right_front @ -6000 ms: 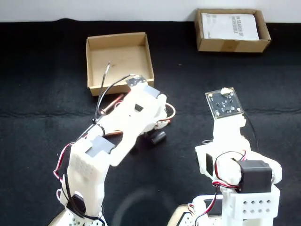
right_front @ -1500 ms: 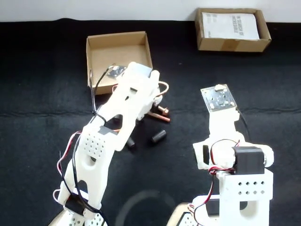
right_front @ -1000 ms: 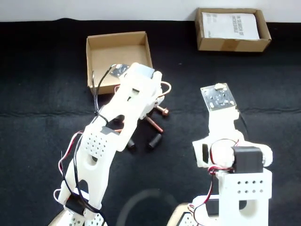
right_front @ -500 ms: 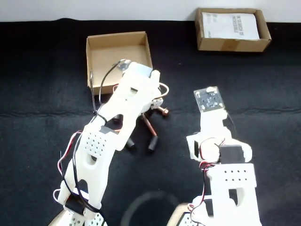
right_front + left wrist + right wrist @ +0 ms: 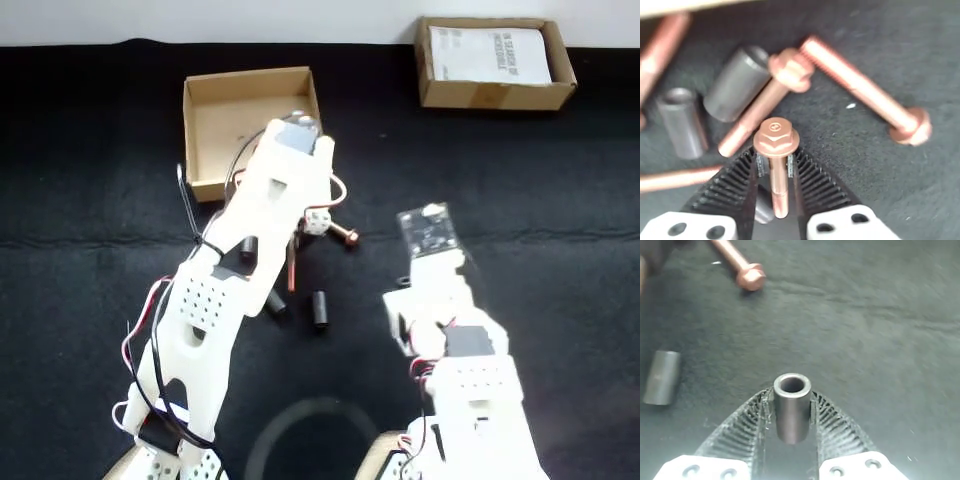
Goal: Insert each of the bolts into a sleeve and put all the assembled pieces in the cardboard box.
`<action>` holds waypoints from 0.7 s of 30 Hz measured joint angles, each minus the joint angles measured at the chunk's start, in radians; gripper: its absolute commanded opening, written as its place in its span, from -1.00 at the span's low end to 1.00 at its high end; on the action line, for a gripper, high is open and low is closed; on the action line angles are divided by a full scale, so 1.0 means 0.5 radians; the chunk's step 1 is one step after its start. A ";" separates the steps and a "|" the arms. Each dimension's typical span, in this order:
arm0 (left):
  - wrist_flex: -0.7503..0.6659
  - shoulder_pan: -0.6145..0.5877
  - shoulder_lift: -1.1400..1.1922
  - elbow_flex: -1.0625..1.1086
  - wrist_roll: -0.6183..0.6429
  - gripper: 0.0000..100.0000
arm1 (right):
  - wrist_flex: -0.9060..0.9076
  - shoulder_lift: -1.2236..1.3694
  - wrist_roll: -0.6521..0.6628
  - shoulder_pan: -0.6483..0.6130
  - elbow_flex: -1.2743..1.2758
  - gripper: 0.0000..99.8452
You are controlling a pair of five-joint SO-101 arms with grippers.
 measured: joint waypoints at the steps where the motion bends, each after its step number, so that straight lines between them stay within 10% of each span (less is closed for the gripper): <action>1: 0.003 -0.003 0.000 -0.037 -0.028 -0.98 | -0.083 0.000 -0.018 -0.043 0.049 -0.99; 7: 0.003 -0.003 -0.077 -0.126 -0.064 -0.98 | -0.844 0.000 -0.433 -0.233 0.313 -0.99; 21: 0.015 -0.003 -0.789 -0.126 -0.064 -0.98 | -2.022 0.000 -0.491 -0.476 0.721 -0.99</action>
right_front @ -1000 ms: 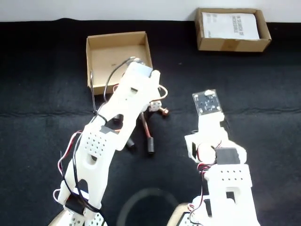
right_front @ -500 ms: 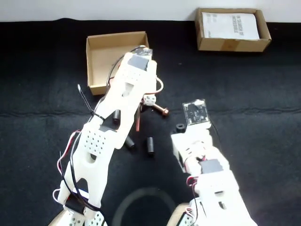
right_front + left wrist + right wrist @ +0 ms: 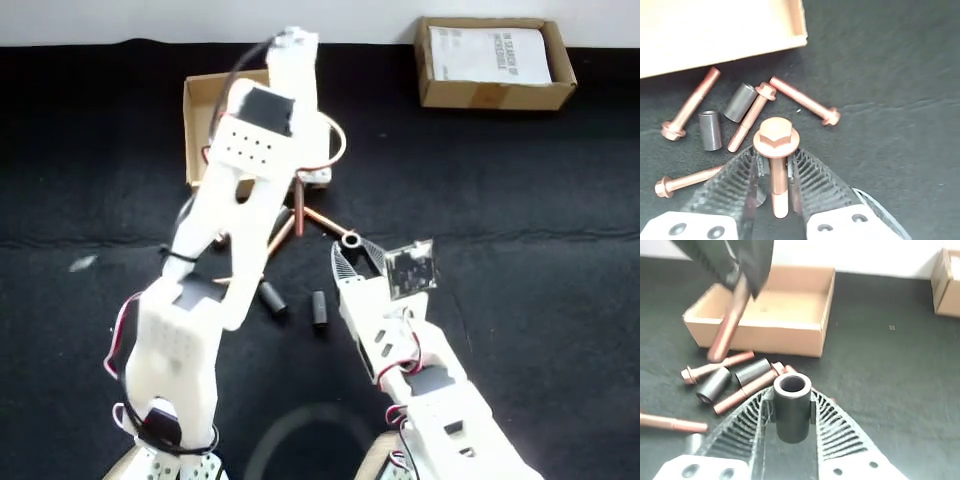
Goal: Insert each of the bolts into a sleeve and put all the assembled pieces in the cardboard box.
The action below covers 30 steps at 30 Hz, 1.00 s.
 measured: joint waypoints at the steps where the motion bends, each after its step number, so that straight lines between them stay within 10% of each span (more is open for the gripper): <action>1: 0.000 0.000 -0.058 0.000 0.000 -0.98 | -0.043 0.000 0.000 0.000 0.009 -0.99; 30: 0.021 -0.221 -2.001 0.331 -0.301 -0.98 | -0.123 0.000 0.000 0.000 0.018 -0.99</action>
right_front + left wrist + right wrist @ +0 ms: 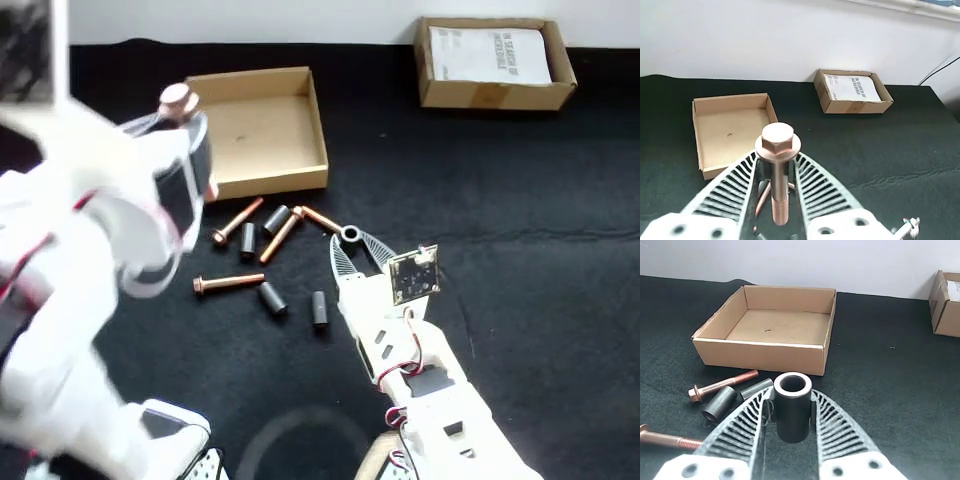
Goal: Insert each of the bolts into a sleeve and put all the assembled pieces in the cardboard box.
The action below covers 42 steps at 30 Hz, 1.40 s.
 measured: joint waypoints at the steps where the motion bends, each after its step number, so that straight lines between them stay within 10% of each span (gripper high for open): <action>1: 0.000 0.000 -0.104 0.092 -0.031 -0.98 | 0.000 0.000 0.000 0.000 0.000 -0.99; 10: -0.221 0.104 -1.092 1.197 -0.310 -0.98 | 0.000 0.000 0.000 0.000 0.003 -0.99; 23: -1.774 0.120 -2.268 3.173 -0.313 -0.98 | 0.000 0.000 0.000 0.000 0.003 -0.99; 32: -2.995 0.252 -2.415 4.431 -0.313 -0.98 | 0.000 0.000 0.000 0.000 0.003 -0.99; 42: -3.391 0.660 -2.415 4.806 -0.313 -0.98 | 0.000 0.000 0.000 0.000 0.003 -0.99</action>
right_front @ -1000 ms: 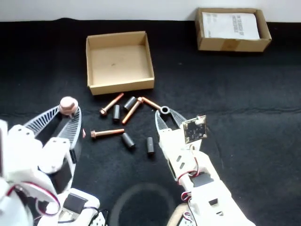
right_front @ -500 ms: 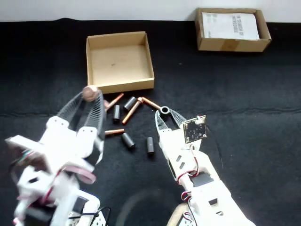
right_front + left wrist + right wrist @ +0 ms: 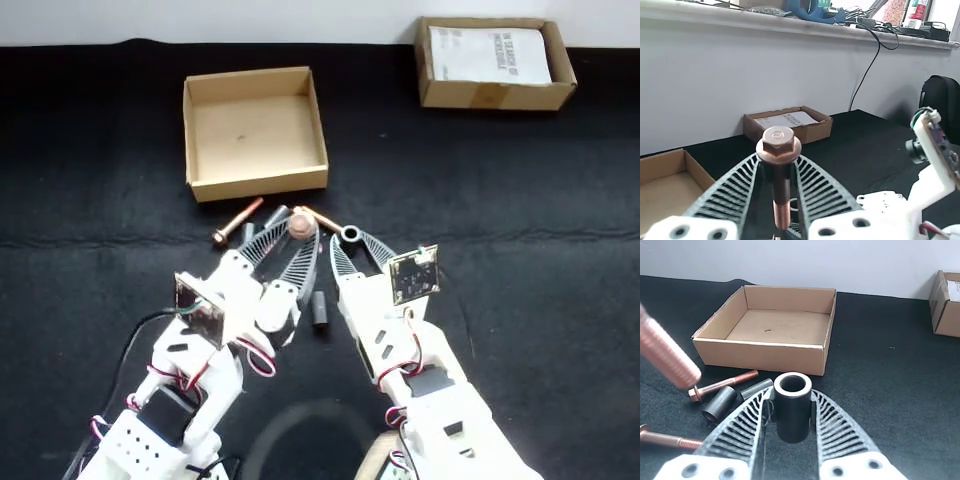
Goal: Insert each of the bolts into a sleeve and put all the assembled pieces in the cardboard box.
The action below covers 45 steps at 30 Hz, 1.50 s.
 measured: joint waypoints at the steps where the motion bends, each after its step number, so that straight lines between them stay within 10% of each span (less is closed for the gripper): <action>1: -0.015 0.003 0.000 0.000 0.000 -0.98 | 0.000 0.000 0.000 0.000 0.000 -0.99; 19: -0.267 -0.043 1.507 -0.795 0.334 -0.98 | 0.000 0.012 0.000 -0.055 0.000 -0.99; 45: -0.267 0.015 1.587 -0.844 0.328 -0.98 | 0.000 0.012 0.000 -0.055 0.000 -0.99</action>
